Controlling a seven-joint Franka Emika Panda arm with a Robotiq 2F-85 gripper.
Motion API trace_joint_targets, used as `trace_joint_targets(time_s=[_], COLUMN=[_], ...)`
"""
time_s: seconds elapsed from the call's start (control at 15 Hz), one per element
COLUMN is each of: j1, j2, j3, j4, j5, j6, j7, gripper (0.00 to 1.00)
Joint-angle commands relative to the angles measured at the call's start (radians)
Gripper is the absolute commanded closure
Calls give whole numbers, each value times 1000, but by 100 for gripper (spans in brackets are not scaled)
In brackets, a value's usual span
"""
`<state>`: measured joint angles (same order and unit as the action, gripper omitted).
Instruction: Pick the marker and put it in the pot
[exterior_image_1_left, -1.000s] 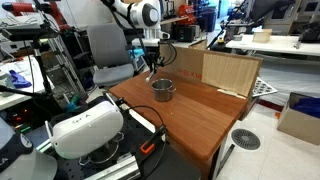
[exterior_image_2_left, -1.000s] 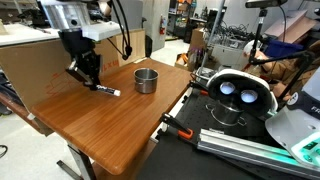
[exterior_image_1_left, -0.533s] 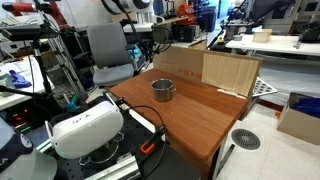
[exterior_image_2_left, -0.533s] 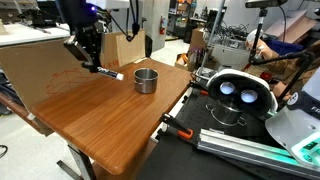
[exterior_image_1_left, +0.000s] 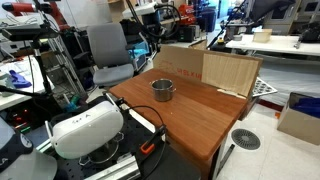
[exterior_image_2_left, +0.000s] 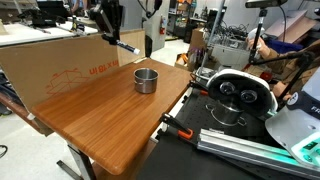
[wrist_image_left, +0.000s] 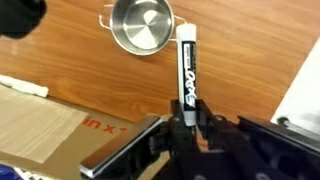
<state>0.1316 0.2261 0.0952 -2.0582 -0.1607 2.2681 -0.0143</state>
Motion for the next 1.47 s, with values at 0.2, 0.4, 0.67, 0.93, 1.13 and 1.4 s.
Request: trace_joint_targets(time_s=[0.2,0.4,0.67,0.93,1.13,1.4], j1=[1,12,32,50,53,48], j2=[-59,-37,-29,-23,3,21], j3=[-47,-61,-99,-142,-145,-156], j4=[-141,-180,-234,-275,-281,-303], j5=[-136,-215,-352,-498,-600,-702], j6=[187,278,394,466,477,498], j7=[134,244,408,538,630,710], gripper=[95,95,95,95,95,95])
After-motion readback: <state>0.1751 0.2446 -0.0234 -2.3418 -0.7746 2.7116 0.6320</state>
